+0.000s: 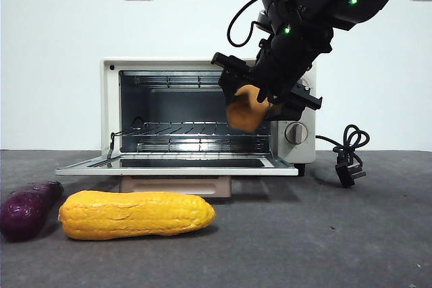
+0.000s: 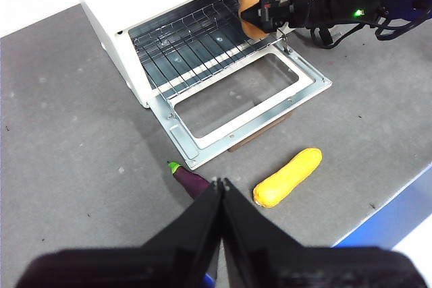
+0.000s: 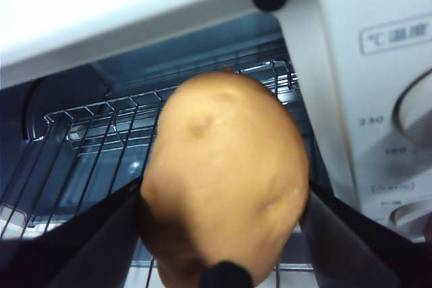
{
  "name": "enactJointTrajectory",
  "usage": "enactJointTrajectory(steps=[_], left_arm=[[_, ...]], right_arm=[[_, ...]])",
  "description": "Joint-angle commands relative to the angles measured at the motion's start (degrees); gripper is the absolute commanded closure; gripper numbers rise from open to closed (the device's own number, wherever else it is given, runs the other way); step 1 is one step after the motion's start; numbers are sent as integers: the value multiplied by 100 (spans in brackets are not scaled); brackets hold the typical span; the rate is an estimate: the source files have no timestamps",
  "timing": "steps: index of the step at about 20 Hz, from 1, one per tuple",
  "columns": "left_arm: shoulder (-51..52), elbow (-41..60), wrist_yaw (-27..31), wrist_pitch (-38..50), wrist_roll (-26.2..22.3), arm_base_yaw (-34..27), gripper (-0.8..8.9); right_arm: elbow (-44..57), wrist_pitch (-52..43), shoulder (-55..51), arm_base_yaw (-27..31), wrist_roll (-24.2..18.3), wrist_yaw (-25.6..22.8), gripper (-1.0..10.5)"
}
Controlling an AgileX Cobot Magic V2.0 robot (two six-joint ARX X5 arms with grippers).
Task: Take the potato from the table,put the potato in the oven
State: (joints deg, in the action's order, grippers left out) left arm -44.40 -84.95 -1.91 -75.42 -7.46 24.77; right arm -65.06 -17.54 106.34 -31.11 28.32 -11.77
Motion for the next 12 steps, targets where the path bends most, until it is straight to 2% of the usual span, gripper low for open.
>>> enactJointTrajectory(steps=[1,9,12], left_arm=[[20,50,-2,15,39,-9,821],[9,50,0,37,39,-9,821],[-57,55,0,42,37,-9,821]], right_arm=[[4,-50,31,-2,50,236,425],[4,-151,-120,7,35,278,425],[4,74,-385,26,11,282,425]])
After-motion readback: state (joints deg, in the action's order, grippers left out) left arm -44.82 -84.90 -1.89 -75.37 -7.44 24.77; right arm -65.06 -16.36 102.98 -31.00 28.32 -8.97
